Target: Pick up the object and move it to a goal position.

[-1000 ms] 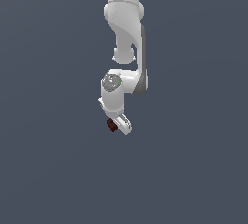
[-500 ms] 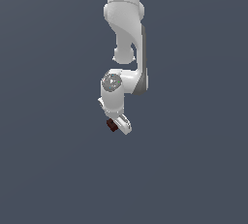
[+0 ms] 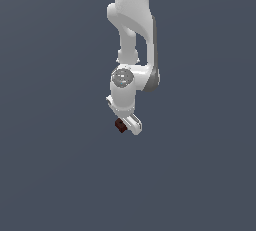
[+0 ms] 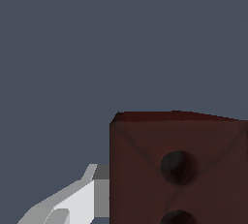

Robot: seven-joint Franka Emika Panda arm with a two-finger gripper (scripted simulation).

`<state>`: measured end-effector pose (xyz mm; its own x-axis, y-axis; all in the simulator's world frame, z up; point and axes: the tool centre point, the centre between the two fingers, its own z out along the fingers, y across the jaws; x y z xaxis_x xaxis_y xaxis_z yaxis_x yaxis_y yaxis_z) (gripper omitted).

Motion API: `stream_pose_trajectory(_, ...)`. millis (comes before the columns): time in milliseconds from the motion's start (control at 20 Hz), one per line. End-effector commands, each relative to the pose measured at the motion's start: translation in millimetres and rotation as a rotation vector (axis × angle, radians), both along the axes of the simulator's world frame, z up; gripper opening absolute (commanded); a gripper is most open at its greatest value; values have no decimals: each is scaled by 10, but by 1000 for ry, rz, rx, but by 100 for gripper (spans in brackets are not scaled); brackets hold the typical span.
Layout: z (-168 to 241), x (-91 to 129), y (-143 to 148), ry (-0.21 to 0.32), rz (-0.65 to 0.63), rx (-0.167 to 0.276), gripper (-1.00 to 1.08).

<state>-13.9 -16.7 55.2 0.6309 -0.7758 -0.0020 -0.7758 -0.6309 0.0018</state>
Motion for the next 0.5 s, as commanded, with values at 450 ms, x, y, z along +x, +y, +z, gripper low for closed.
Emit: stream_pose_trajectory(450, 975, -94, 852, -3, 0, -1, -100)
